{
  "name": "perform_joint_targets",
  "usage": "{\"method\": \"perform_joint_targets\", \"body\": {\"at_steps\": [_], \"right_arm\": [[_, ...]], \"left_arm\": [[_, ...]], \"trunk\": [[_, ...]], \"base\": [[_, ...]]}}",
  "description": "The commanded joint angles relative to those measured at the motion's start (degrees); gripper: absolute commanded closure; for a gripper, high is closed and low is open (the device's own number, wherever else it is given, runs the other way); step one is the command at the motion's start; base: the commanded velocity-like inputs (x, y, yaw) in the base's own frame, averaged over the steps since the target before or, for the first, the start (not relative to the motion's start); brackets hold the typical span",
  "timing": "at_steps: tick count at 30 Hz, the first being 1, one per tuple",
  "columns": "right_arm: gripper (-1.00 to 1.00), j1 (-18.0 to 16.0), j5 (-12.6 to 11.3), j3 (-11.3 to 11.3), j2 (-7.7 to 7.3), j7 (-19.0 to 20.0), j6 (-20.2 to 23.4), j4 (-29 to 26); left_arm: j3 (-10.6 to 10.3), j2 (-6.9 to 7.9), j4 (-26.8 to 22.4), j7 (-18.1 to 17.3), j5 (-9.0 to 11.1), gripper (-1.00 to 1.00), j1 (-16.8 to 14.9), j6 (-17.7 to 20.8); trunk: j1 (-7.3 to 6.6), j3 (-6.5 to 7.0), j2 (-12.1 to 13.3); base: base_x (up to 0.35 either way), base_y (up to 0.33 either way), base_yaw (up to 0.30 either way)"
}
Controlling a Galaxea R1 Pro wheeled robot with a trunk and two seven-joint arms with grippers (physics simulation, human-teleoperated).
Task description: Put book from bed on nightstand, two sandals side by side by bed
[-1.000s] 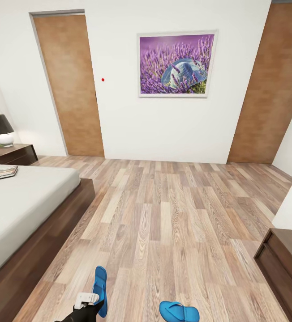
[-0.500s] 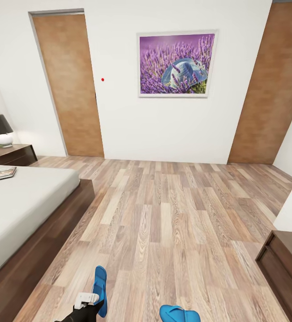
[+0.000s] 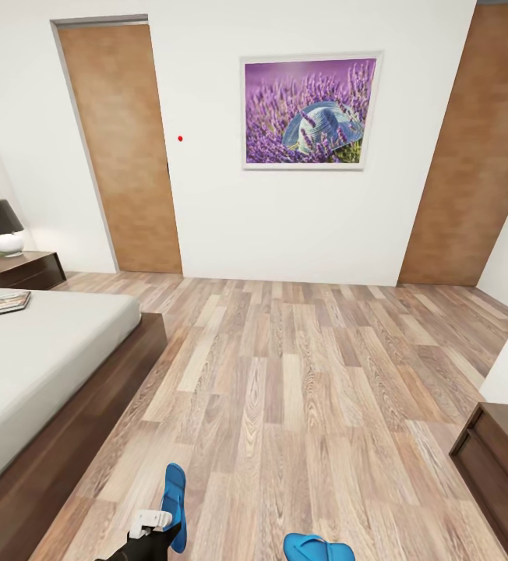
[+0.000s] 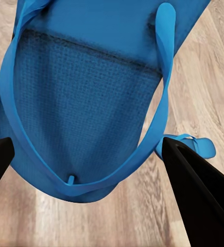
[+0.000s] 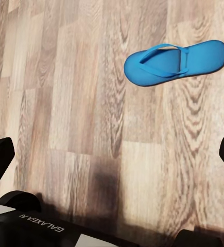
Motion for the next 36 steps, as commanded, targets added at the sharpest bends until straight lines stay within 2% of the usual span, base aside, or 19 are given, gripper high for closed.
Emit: {"method": "perform_joint_targets", "body": {"at_steps": [1,30,36], "right_arm": [[-1.0,0.0,-0.4,-0.1,0.0,0.2,0.6,0.0],[-1.0,0.0,-0.7,-0.8,-0.21,0.2,0.6,0.0],[-1.0,0.0,-0.7,-0.8,-0.15,0.2,0.6,0.0]], "left_arm": [[0.4,-0.03,0.0,-0.3,-0.6,1.0,-0.1,-0.4],[0.4,0.05,-0.2,-0.3,-0.5,1.0,-0.1,-0.3],[0.5,0.05,-0.2,-0.1,-0.5,1.0,-0.1,-0.4]], "trunk": [[-0.01,-0.05,0.0],[-0.01,-0.05,0.0],[-0.01,-0.05,0.0]], "base": [[0.001,0.005,0.0],[0.0,0.0,0.0],[0.101,0.0,0.0]]}}
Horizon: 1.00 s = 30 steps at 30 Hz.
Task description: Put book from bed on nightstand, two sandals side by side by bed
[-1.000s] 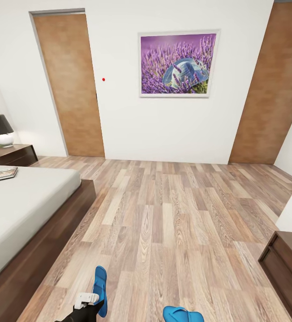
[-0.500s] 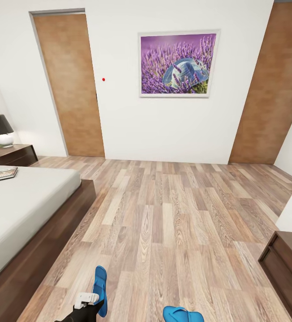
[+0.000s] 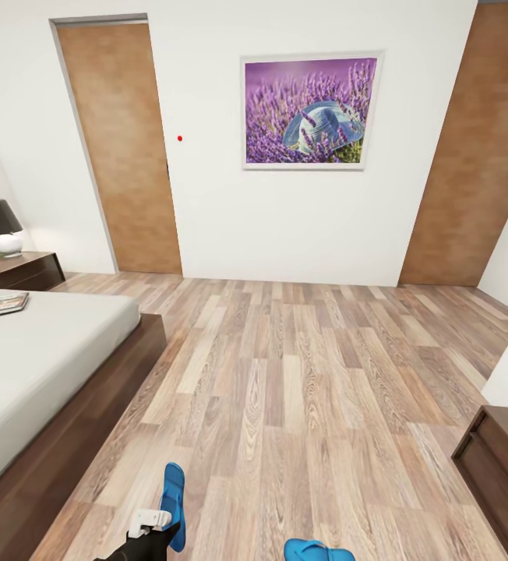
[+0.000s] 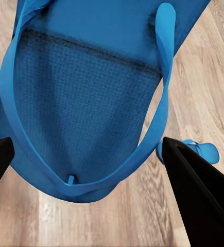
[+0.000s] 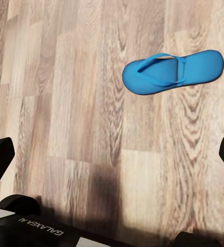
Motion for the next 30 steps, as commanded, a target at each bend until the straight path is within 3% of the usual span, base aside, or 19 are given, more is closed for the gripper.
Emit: {"method": "perform_joint_targets", "body": {"at_steps": [1,11,22,30], "right_arm": [[-1.0,0.0,-0.4,-0.1,0.0,0.2,0.6,0.0],[-1.0,0.0,-0.4,-0.1,0.01,0.2,0.6,0.0],[-1.0,0.0,-0.4,-0.1,0.01,0.2,0.6,0.0],[-1.0,0.2,-0.7,0.3,-0.08,0.9,1.3,-0.2]], "left_arm": [[0.5,-0.04,0.0,-0.3,-0.6,1.0,-0.1,-0.4],[0.5,-0.04,0.0,-0.4,-0.6,1.0,-0.1,-0.3],[0.5,-0.04,-0.1,-0.2,-0.6,1.0,-0.1,-0.3],[0.4,-0.57,-0.2,-0.5,-0.4,1.0,-0.1,-0.6]], "trunk": [[-0.01,-0.05,0.0],[-0.01,-0.05,0.0],[-0.01,-0.05,0.0],[-0.01,-0.05,0.0]], "base": [[0.04,0.042,0.0],[0.106,0.162,0.0],[0.203,0.011,0.0],[0.036,0.0,0.0]]}}
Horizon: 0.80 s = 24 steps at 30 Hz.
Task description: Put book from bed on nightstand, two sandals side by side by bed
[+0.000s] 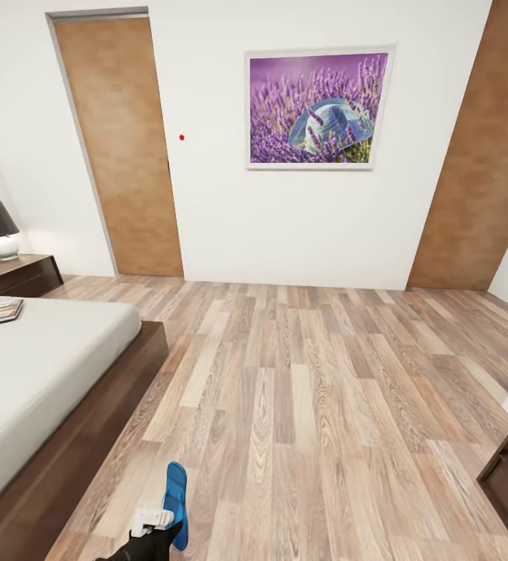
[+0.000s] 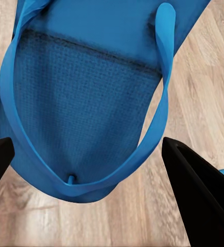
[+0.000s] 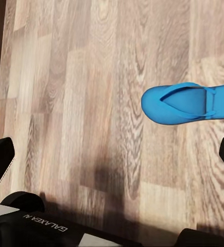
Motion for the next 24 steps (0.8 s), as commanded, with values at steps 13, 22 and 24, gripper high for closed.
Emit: {"method": "perform_joint_targets", "body": {"at_steps": [13,22,24], "right_arm": [[-1.0,0.0,-0.4,-0.3,0.0,1.0,1.3,0.0],[-1.0,0.0,-0.3,-0.6,0.23,0.4,1.5,-2.2],[-1.0,0.0,-0.3,-0.7,0.6,-0.2,2.1,-2.9]], "left_arm": [[0.5,-0.34,-0.1,-0.3,-0.6,1.0,0.0,-0.3],[0.5,-0.4,-0.1,-0.3,-0.6,1.0,0.0,-0.2],[0.5,-0.4,-0.2,-0.3,-0.6,1.0,0.0,-0.2]], "trunk": [[-0.01,-0.06,0.0],[-0.01,-0.06,0.0],[-0.01,-0.06,0.0]], "base": [[0.0,0.0,0.0],[0.0,0.0,0.0],[0.0,0.0,0.0]]}}
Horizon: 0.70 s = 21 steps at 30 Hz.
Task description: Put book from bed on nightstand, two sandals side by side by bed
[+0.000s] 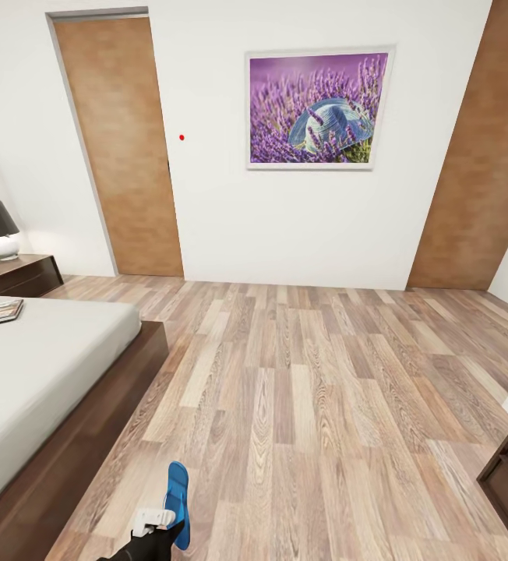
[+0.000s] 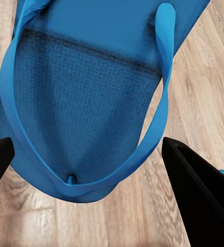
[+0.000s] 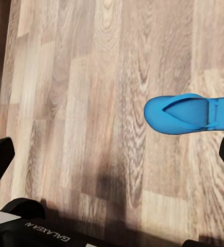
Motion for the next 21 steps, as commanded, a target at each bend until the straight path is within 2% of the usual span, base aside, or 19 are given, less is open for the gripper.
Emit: {"method": "perform_joint_targets", "body": {"at_steps": [1,10,11,14,18,21], "right_arm": [[-1.0,0.0,-0.4,0.0,0.33,-0.2,0.9,-0.3],[-1.0,-0.3,-0.4,0.3,3.25,-3.0,3.8,-3.2],[-1.0,-0.4,-0.3,0.3,13.91,-30.8,19.8,-31.7],[-1.0,-0.6,-0.4,0.3,15.38,-34.7,20.2,-32.1],[-1.0,-0.9,-0.5,0.4,16.07,-39.7,20.4,-32.2],[-1.0,-3.3,-0.5,0.5,17.17,-45.9,20.4,-32.3]], "left_arm": [[0.4,-0.06,-0.1,-0.2,-0.6,1.0,0.0,-0.3],[0.4,-0.64,-1.6,-0.3,-0.5,1.0,0.0,-0.2],[0.4,-0.71,-1.8,-0.2,-0.5,1.0,0.0,-0.1],[0.4,-0.75,-2.1,-0.3,-0.5,1.0,0.0,-0.1],[0.4,-0.78,-2.4,-0.3,-0.5,1.0,0.0,-0.1],[0.4,-0.83,-2.4,-0.3,-0.5,1.0,0.0,-0.1]], "trunk": [[-0.01,-0.06,0.0],[-0.01,-0.06,0.0],[-0.01,-0.06,0.0],[-0.01,-0.06,0.0],[-0.01,-0.06,0.0],[-0.01,-0.06,0.0]], "base": [[0.0,0.0,0.0],[0.0,0.0,0.0],[0.0,0.0,0.0],[0.0,0.0,0.0],[0.0,0.0,0.0],[0.0,0.0,0.0]]}}
